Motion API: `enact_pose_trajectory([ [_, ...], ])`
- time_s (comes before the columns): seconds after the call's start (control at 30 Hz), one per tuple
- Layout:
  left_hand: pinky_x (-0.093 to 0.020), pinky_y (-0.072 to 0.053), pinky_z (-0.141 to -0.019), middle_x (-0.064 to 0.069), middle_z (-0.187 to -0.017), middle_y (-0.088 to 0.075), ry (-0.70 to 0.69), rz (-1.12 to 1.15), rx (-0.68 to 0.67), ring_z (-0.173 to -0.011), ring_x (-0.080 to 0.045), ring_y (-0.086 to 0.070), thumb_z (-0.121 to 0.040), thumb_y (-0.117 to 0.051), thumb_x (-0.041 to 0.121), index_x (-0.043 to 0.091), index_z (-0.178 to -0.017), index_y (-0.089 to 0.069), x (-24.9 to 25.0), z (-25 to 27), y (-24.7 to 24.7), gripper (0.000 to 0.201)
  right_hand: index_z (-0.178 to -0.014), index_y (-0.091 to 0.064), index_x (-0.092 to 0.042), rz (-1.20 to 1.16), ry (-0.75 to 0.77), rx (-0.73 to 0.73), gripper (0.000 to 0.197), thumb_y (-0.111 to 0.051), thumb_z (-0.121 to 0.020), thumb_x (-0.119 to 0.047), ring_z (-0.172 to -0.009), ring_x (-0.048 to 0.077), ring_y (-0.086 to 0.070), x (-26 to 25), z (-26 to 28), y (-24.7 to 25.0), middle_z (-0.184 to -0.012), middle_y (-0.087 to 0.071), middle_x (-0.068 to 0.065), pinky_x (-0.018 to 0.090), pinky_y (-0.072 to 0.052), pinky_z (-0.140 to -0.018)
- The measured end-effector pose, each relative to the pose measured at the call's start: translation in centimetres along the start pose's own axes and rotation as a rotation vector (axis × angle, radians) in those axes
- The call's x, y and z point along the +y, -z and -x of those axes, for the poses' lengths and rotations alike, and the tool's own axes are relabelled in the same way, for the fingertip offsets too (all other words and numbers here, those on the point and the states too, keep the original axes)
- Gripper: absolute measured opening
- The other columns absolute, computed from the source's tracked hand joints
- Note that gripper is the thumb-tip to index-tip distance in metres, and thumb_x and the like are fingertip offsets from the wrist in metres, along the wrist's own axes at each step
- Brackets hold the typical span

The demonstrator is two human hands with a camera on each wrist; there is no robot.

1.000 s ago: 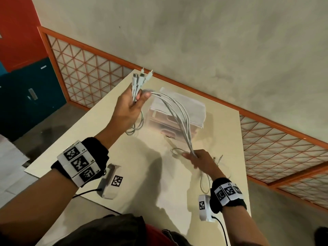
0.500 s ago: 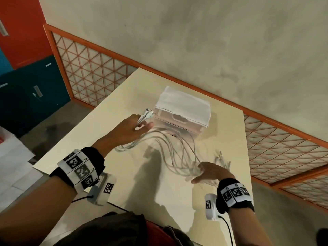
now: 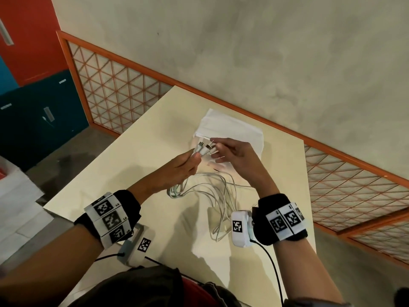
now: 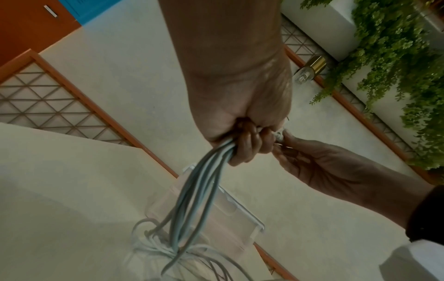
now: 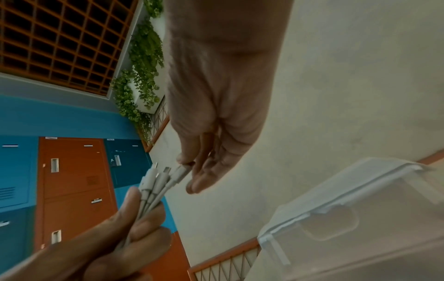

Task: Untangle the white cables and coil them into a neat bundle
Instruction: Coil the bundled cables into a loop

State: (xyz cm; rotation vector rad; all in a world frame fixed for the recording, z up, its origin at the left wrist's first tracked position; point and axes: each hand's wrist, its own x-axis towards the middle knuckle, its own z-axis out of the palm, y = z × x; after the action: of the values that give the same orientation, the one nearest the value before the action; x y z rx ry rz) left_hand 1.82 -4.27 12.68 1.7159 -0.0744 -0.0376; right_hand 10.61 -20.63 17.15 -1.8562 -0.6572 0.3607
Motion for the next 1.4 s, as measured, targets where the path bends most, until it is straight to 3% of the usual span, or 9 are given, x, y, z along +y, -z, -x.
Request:
enact_pose_trajectory([
  [0.1,-0.01,-0.026,-0.043,0.008,-0.064,-0.031,-0.021,-0.011,-0.012,-0.044,0.0,-0.031,-0.101,-0.029,0.025,0.011,-0.085,-0.041,0.4,0.4,-0.1,0.024,-0.113,-0.065,0.002,-0.1,0.0,-0.004,0.024,-0.057,-0.091,-0.005,-0.073,0.009,-0.066,-0.6,0.2,-0.3,-0.084,-0.067,0.009,0.02,-0.056,-0.073],
  [0.2,-0.013,-0.033,-0.054,0.015,-0.063,-0.042,-0.078,-0.096,-0.018,-0.052,0.0,-0.039,-0.099,-0.041,0.021,0.029,-0.089,-0.045,0.0,0.5,-0.2,0.014,-0.102,-0.068,0.005,-0.122,-0.021,0.018,0.018,-0.062,-0.088,-0.004,-0.064,0.006,-0.064,-0.7,0.2,-0.3,-0.075,-0.066,0.011,0.017,-0.055,-0.068],
  [0.3,-0.022,-0.034,-0.055,0.001,-0.066,-0.046,-0.076,-0.224,0.075,-0.056,-0.01,-0.039,-0.097,-0.042,0.033,0.038,-0.093,-0.042,-0.6,0.4,-0.5,0.007,-0.096,-0.069,0.006,-0.123,-0.055,0.048,0.017,-0.066,-0.086,-0.007,-0.061,0.009,-0.063,-1.0,0.2,-0.5,-0.071,-0.066,0.012,0.018,-0.056,-0.066],
  [0.53,-0.014,-0.033,-0.051,-0.005,-0.072,-0.057,-0.175,-0.302,0.224,-0.048,-0.007,-0.042,-0.101,-0.033,0.025,0.015,-0.093,-0.043,-0.6,0.1,-1.6,0.016,-0.094,-0.071,0.005,-0.132,-0.118,0.079,0.016,-0.067,-0.085,-0.007,-0.059,0.013,-0.063,-1.5,0.2,-0.1,-0.072,-0.067,0.013,0.018,-0.055,-0.063],
  [0.77,-0.017,-0.031,-0.049,0.032,-0.06,-0.056,-0.187,-0.453,0.284,-0.046,0.001,-0.048,-0.1,-0.035,0.027,0.023,-0.096,-0.045,-0.4,0.2,-2.1,0.011,-0.091,-0.073,0.001,-0.112,-0.15,0.081,0.013,-0.069,-0.083,-0.009,-0.059,0.013,-0.063,-1.8,0.1,0.3,-0.074,-0.068,0.014,0.019,-0.055,-0.064],
  [0.97,-0.027,-0.046,-0.074,0.013,-0.111,-0.065,-0.237,-0.539,0.362,-0.087,-0.007,-0.059,-0.099,-0.036,0.034,0.038,-0.134,-0.04,-0.6,0.4,-2.3,0.035,-0.094,-0.074,-0.001,-0.041,-0.149,0.071,0.016,-0.07,-0.083,-0.012,-0.061,0.014,-0.063,-2.1,0.0,0.6,-0.079,-0.071,0.021,0.019,-0.056,-0.066],
  [1.1,-0.019,-0.035,-0.058,0.013,-0.094,-0.064,-0.211,-0.502,0.398,-0.062,0.004,-0.052,-0.099,-0.035,0.03,0.028,-0.131,-0.045,-0.8,0.0,-2.6,0.034,-0.094,-0.075,-0.005,-0.027,-0.155,0.078,0.015,-0.07,-0.084,-0.014,-0.058,0.013,-0.064,-2.3,-0.1,0.1,-0.075,-0.071,0.017,0.021,-0.056,-0.067],
  [1.3,-0.012,-0.033,-0.058,0.015,-0.089,-0.06,-0.171,-0.604,0.311,-0.069,0.007,-0.052,-0.1,-0.031,0.033,0.021,-0.115,-0.047,-1.2,-0.5,-2.5,0.026,-0.086,-0.076,-0.006,-0.03,-0.194,0.106,0.019,-0.073,-0.08,-0.024,-0.057,0.016,-0.067,-2.2,-0.2,0.2,-0.068,-0.071,0.013,0.033,-0.058,-0.08],
  [1.4,-0.023,-0.035,-0.061,0.012,-0.08,-0.06,-0.116,-0.558,0.206,-0.066,0.0,-0.053,-0.1,-0.032,0.031,0.014,-0.109,-0.045,-1.2,-1.0,-2.4,0.023,-0.083,-0.076,-0.003,-0.043,-0.21,0.109,0.025,-0.077,-0.076,-0.026,-0.059,0.018,-0.067,-1.7,-0.4,0.0,-0.067,-0.07,0.012,0.041,-0.057,-0.083],
])
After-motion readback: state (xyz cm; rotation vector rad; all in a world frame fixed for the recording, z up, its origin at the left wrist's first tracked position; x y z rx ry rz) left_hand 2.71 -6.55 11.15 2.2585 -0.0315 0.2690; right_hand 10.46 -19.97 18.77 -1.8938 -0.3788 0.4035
